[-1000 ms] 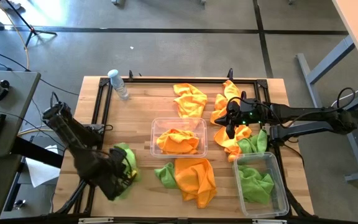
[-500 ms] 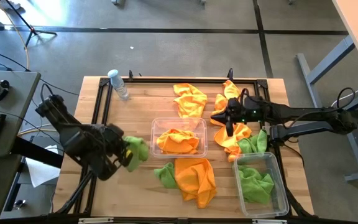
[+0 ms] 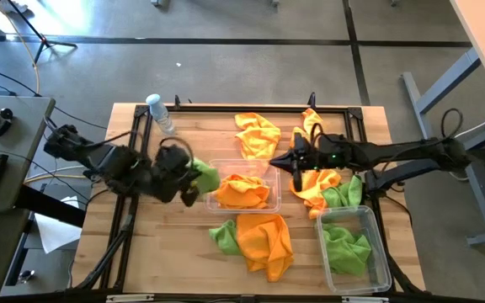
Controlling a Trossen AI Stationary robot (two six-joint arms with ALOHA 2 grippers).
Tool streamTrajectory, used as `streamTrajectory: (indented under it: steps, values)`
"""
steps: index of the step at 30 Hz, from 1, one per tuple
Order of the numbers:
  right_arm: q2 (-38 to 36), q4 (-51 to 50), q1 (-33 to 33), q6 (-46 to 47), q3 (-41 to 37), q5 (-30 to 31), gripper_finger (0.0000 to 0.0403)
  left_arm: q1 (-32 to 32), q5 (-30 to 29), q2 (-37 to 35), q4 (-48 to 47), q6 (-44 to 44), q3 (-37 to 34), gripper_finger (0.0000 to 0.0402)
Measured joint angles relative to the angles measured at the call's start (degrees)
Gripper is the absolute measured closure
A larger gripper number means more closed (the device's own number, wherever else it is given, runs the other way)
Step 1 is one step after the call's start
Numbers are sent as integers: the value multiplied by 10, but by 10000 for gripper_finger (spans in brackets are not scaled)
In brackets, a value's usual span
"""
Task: Sort microfiber towel by color & place in baskets
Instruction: Put the green towel into the bottom transparent bin
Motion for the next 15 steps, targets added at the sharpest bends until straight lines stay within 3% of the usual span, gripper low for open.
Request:
streamTrajectory:
  steps: [6,10,15]
  values:
    - [82,-18,30,-73,131,8,359,72,82,14,149,136,0,401]
    - [127,-64,40,-109,214,15,301,101,129,30,251,202,0,401]
    - [170,-119,46,-109,286,15,221,120,154,50,296,226,0,401]
